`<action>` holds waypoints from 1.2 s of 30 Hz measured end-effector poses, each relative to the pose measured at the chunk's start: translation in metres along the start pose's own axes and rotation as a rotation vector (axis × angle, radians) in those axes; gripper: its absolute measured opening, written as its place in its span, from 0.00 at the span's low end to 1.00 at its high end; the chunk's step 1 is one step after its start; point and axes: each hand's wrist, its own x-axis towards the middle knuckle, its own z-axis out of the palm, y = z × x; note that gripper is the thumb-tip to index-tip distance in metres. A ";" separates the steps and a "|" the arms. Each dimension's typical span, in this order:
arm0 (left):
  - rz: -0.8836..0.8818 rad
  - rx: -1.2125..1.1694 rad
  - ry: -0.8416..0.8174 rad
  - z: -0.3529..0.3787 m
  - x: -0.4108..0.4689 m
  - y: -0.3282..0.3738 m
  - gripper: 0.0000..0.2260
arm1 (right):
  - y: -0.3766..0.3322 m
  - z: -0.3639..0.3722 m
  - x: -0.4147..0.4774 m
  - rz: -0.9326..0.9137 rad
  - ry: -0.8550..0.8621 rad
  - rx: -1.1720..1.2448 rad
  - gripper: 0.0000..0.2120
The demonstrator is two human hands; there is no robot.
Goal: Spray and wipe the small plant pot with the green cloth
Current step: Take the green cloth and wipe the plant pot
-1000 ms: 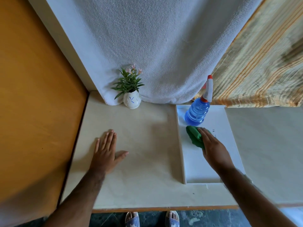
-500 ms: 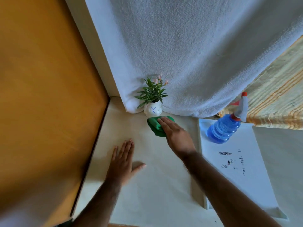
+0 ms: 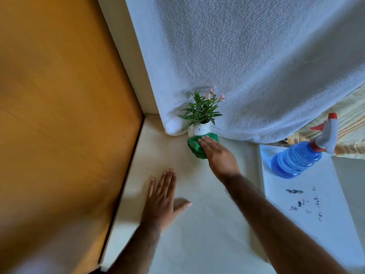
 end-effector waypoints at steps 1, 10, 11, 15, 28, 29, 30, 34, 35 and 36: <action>-0.001 -0.002 0.001 0.000 0.000 0.000 0.46 | 0.000 0.000 -0.004 0.008 -0.016 0.008 0.27; -0.026 0.020 -0.036 -0.005 0.001 0.003 0.47 | -0.004 -0.006 0.020 -0.155 0.107 -0.039 0.22; -0.025 0.022 -0.034 -0.005 0.000 0.003 0.47 | -0.001 -0.005 0.018 -0.163 0.082 -0.051 0.22; -0.012 0.002 -0.015 -0.005 0.001 0.001 0.46 | 0.014 0.006 0.005 -0.126 0.015 -0.076 0.22; -0.020 0.016 -0.038 -0.008 0.001 0.003 0.46 | 0.009 -0.001 0.024 -0.212 0.083 -0.049 0.20; -0.017 0.017 -0.036 -0.008 0.001 0.004 0.46 | 0.012 0.001 0.022 -0.215 0.064 -0.051 0.20; -0.012 0.016 -0.030 -0.008 0.002 0.004 0.46 | 0.014 0.002 0.020 -0.212 0.048 -0.053 0.20; -0.005 0.015 -0.022 -0.008 0.001 0.002 0.46 | 0.010 0.002 0.014 -0.178 0.031 -0.039 0.21; -0.004 0.015 -0.019 -0.008 0.000 0.002 0.46 | 0.008 0.000 0.015 -0.183 0.043 -0.036 0.21; -0.005 0.016 -0.016 -0.008 0.001 0.003 0.46 | 0.007 -0.002 0.019 -0.197 0.056 -0.036 0.21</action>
